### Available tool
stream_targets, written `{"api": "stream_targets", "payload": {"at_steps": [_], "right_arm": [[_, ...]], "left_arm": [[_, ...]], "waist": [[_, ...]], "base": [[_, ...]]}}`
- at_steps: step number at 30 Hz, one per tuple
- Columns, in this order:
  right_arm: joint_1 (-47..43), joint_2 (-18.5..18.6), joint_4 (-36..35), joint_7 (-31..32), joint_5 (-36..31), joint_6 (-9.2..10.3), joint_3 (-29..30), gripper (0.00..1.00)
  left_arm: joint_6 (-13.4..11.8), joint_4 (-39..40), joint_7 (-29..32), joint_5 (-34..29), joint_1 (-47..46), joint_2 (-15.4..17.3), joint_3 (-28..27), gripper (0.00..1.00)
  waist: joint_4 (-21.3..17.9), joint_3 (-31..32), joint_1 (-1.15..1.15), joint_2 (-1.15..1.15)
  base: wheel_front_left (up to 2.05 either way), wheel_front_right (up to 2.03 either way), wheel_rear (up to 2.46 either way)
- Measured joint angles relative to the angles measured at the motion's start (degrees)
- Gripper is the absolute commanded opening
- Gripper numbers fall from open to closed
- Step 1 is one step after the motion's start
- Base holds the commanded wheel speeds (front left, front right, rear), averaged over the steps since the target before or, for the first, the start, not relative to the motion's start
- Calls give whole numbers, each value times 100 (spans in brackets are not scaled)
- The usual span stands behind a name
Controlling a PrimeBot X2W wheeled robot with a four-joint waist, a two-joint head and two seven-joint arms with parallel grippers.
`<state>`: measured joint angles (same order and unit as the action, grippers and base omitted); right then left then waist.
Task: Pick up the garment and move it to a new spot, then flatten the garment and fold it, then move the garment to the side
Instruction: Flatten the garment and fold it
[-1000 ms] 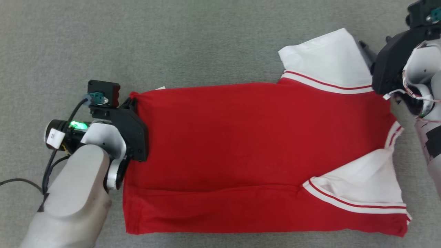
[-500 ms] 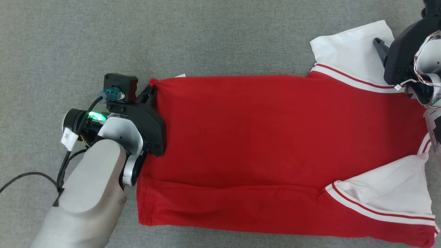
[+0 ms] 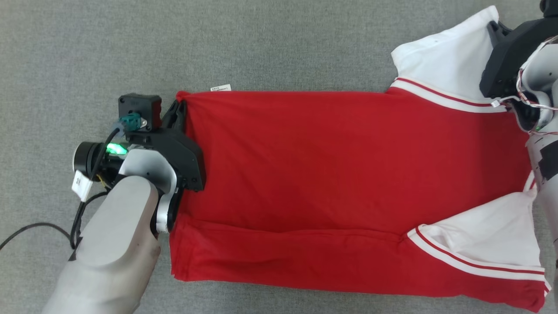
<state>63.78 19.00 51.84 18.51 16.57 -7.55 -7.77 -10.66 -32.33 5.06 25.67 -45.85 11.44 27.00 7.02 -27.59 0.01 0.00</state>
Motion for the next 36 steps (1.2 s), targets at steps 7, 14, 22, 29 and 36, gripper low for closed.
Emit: {"api": "stream_targets", "payload": {"at_steps": [7,14,22,29,36], "right_arm": [[-532,62,-667,-445,610,-1,-363,0],[-1845,613,-2090,-437,1366,-1,-580,0],[-3537,727,-3643,-225,1563,0,31,0],[-4701,408,-4624,508,1497,0,487,0],[-5390,179,-5332,1125,1326,0,621,0]], "left_arm": [[-33,-84,-227,66,237,55,-11,0],[33,182,-547,53,567,168,69,0],[-29,488,-791,-33,1083,311,154,0],[-92,554,-760,-10,1510,412,224,0],[-131,495,-794,77,1833,449,263,0]], "waist": [[-88,296,0,0],[-187,666,0,0],[-306,1059,-1,0],[-423,1336,-1,0],[-525,1541,-1,0]], "base": [[0,0,0],[0,0,0],[0,0,0],[0,0,0],[0,0,0]]}}
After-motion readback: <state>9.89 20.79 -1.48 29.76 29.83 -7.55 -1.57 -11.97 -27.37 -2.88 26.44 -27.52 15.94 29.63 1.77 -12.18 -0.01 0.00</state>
